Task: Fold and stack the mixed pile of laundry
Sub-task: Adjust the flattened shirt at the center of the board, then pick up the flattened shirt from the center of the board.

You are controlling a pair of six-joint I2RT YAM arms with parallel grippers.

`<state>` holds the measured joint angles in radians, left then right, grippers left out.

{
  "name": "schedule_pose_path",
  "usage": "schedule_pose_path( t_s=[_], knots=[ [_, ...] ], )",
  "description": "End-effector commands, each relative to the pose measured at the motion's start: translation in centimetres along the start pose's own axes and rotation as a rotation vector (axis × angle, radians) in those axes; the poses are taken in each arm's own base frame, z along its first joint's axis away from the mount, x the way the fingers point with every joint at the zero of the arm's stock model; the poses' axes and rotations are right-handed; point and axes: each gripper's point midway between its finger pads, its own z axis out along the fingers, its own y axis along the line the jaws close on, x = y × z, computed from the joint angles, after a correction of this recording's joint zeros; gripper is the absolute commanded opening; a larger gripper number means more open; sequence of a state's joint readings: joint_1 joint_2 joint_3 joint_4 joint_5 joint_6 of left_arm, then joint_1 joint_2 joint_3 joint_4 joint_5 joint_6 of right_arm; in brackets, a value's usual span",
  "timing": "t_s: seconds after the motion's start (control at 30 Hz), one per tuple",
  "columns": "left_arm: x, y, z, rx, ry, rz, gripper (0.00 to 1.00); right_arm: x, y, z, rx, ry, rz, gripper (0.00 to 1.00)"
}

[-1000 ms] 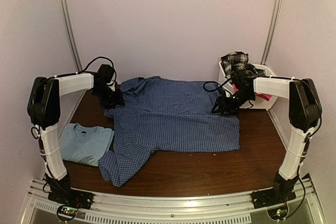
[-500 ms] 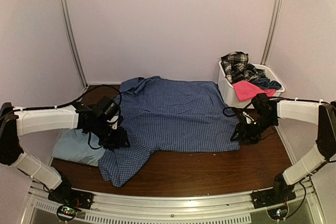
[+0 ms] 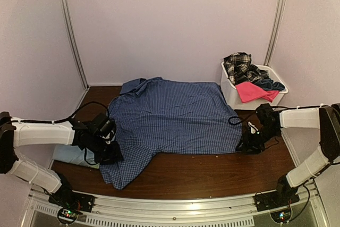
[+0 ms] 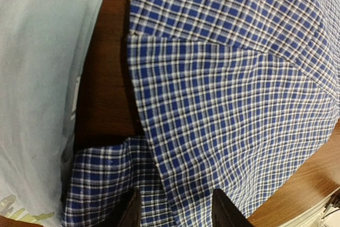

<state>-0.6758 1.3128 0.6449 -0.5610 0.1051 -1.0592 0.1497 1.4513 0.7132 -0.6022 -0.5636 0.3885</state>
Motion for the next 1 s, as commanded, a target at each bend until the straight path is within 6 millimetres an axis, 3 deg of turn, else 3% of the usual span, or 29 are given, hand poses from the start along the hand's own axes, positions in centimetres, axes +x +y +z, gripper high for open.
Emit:
schedule_pose_path(
  t_s=[0.0, 0.23, 0.4, 0.57, 0.63, 0.97],
  knots=[
    [-0.8, -0.9, 0.7, 0.056, -0.039, -0.052, 0.46, -0.6, 0.1, 0.7, -0.039, -0.030, 0.047, 0.47],
    [-1.2, -1.5, 1.5, 0.074, -0.044, -0.054, 0.43, -0.7, -0.5, 1.4, -0.029, -0.040, 0.057, 0.43],
    [-1.5, -1.8, 1.7, 0.082, -0.046, -0.054, 0.31, -0.9, -0.2, 1.6, -0.038, -0.030, 0.051, 0.24],
    [-2.0, -2.1, 0.2, 0.090, -0.084, -0.049, 0.09, -1.6, 1.2, -0.8, -0.062, -0.084, 0.022, 0.03],
    [-1.9, -2.0, -0.7, 0.094, -0.092, -0.047, 0.00, -1.6, 2.1, -1.8, -0.091, -0.100, 0.009, 0.00],
    [0.2, 1.4, -5.4, 0.093, -0.140, -0.149, 0.00, 0.7, 3.7, -6.0, -0.134, -0.151, 0.009, 0.00]
  ],
)
